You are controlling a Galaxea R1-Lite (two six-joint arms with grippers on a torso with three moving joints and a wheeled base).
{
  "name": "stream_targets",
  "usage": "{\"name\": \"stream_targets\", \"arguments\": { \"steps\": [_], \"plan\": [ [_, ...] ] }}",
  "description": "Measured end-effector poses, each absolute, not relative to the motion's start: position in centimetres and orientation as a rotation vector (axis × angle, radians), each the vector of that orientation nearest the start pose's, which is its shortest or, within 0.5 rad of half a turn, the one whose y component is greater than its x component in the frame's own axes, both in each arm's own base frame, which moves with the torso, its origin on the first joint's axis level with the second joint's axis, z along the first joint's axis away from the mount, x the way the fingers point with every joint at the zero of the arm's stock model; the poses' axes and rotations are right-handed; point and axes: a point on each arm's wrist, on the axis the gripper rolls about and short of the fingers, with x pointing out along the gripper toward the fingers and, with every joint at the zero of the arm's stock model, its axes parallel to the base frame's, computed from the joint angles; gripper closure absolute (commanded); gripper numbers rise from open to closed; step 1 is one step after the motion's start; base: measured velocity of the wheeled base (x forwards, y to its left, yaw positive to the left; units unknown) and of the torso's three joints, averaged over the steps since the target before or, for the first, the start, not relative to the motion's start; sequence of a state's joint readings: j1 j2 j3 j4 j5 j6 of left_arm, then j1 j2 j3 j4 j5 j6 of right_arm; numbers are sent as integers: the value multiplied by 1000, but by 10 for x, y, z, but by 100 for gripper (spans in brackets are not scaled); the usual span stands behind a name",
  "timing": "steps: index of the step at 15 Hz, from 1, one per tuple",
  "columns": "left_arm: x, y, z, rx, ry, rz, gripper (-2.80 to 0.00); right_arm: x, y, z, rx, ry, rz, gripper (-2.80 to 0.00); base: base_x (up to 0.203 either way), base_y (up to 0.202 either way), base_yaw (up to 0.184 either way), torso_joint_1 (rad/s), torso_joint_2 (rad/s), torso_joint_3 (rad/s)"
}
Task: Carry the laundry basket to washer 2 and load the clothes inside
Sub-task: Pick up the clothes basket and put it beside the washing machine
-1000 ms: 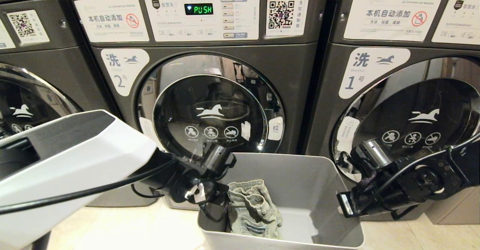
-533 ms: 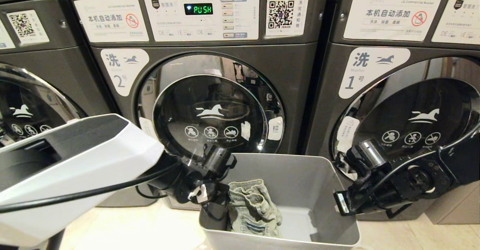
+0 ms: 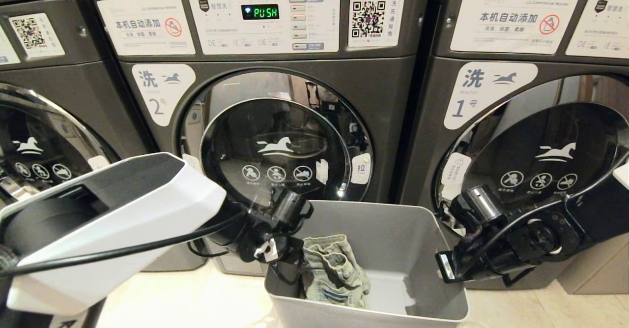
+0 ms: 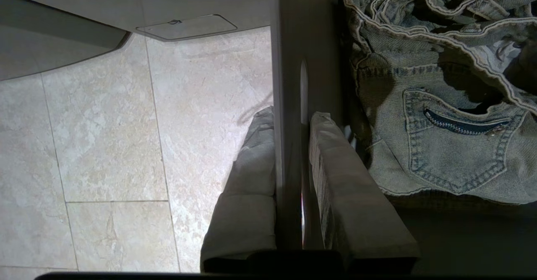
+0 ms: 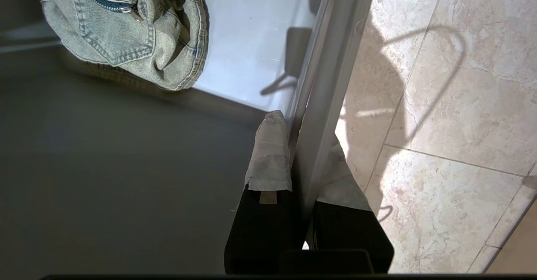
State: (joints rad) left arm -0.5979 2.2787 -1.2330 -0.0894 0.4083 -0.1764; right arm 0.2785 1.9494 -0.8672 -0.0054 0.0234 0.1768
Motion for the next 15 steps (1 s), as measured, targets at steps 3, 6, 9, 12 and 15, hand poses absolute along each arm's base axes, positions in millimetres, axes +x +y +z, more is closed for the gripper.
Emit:
{"name": "stream_targets", "arguments": {
  "steps": [3, 6, 9, 12, 15],
  "plan": [
    [346, -223, 28, 295, 847, -95, 0, 299, 86, 66, 23, 1082, 177, 0, 0, 0, 0, 0, 0, 0],
    [350, -223, 23, 295, 850, -89, 0, 304, 87, 61, 13, 1064, 159, 0, 0, 0, 0, 0, 0, 0],
    [355, -222, 18, 294, 854, -82, 0, 308, 88, 53, -8, 1059, 127, 0, 0, 0, 0, 0, 0, 0],
    [359, -221, 15, 291, 855, -75, 0, 311, 88, 45, -7, 1060, 125, 0, 0, 0, 0, 0, 0, 0],
    [365, -221, 13, 292, 849, -70, 0, 315, 89, 40, -6, 1046, 126, 0, 0, 0, 0, 2, 1, -9]
  ]
}}
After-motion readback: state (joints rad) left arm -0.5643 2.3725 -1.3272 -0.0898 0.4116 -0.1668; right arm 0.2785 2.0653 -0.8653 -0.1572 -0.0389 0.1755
